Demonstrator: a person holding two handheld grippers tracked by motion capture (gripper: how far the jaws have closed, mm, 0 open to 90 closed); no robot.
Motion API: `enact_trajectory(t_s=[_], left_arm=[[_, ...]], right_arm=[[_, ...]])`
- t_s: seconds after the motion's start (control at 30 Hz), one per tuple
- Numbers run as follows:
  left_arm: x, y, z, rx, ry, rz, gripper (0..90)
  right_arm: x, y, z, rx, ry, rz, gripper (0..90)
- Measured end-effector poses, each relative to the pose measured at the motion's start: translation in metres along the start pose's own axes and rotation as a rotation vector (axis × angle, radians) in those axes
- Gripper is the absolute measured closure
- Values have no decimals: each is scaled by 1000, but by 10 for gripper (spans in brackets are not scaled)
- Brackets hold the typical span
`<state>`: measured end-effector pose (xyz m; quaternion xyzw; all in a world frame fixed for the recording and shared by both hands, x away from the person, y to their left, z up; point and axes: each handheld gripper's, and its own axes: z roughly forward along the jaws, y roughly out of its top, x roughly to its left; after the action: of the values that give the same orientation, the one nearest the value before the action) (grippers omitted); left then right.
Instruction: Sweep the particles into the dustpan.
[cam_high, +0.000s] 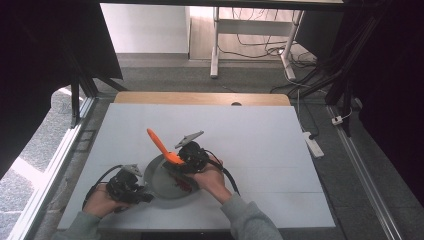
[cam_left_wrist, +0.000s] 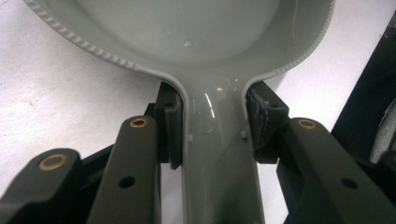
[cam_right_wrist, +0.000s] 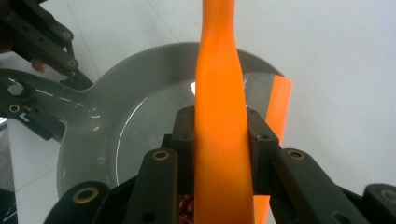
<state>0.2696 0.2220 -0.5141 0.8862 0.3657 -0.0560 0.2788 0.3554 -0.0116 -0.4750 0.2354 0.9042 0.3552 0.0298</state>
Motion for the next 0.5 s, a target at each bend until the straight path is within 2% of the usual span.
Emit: enact_trajectory(t_s=[0.27, 0.5], left_arm=[[0, 0, 0, 0, -1, 1, 617], [0, 0, 0, -2, -1, 2, 617]], right_arm=[[-10, -2, -13, -16, -51, 13, 710], [-18, -6, -18, -18, -91, 14, 710]])
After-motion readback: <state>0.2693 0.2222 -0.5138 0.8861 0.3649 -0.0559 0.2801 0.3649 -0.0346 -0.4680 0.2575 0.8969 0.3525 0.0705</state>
